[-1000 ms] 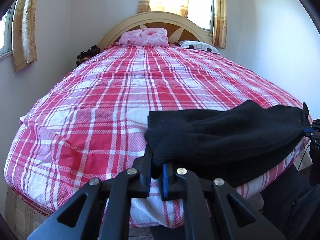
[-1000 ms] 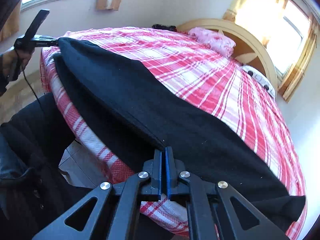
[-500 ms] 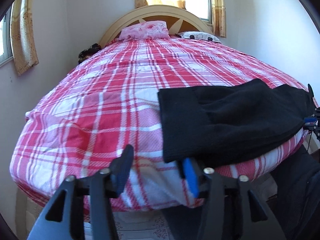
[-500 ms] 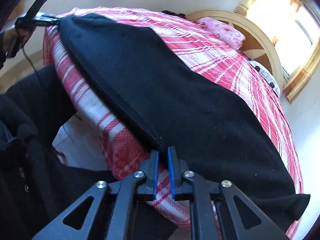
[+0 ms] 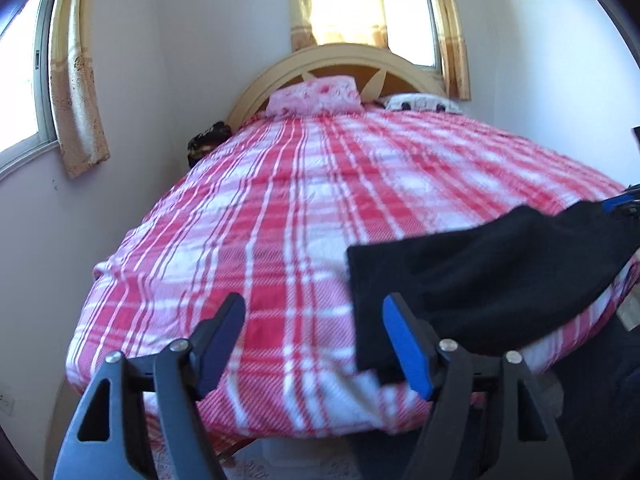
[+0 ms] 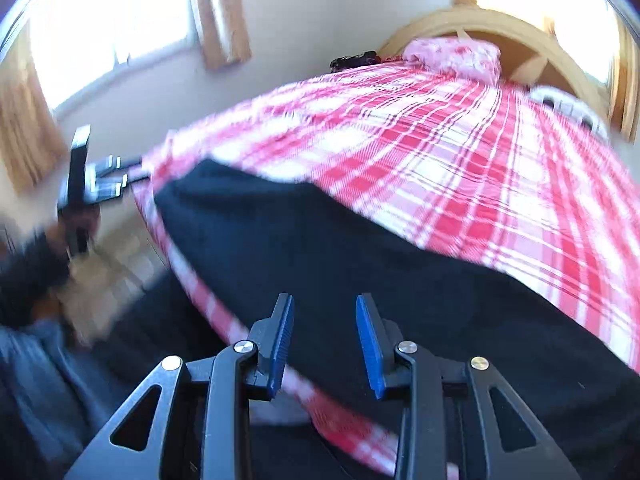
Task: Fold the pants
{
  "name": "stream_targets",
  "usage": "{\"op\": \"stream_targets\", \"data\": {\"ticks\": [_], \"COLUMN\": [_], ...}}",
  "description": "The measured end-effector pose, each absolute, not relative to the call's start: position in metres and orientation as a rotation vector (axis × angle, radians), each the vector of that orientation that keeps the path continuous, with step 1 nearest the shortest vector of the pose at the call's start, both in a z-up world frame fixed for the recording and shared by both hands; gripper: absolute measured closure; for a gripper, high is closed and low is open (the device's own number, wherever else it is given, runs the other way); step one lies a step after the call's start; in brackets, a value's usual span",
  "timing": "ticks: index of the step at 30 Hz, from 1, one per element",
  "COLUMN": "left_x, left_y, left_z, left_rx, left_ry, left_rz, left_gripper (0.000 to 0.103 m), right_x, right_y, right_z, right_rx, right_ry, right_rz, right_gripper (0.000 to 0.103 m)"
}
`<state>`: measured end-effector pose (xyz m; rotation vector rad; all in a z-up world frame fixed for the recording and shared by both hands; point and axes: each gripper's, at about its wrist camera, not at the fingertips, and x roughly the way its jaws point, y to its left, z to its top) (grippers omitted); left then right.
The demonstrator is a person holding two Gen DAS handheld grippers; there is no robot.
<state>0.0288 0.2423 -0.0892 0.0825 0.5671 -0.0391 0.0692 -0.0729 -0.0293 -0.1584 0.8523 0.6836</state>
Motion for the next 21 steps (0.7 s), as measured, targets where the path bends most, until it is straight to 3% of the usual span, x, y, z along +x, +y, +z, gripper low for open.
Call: {"op": "stream_targets", "data": {"ticks": [10, 13, 18, 21], "left_x": [0.089, 0.083, 0.072, 0.073], "left_y": [0.196, 0.190, 0.198, 0.196], "left_z": [-0.117, -0.133, -0.145, -0.146], "left_rx": [0.016, 0.026, -0.038, -0.040], "left_ry": [0.661, 0.708, 0.707, 0.697], "left_rz": [-0.090, -0.084, -0.120, -0.117], "left_gripper": [0.021, 0.021, 0.017, 0.016], "right_x": [0.183, 0.188, 0.136, 0.134], "right_y": [-0.027, -0.018, 0.009, 0.004], "right_z": [-0.060, -0.075, -0.091, -0.083], "right_rx": [0.061, 0.063, -0.210, -0.172], "right_ry": [1.004, 1.079, 1.130, 1.122], "right_rz": [0.636, 0.665, 0.802, 0.821], "right_gripper": [0.069, 0.069, 0.069, 0.069]}}
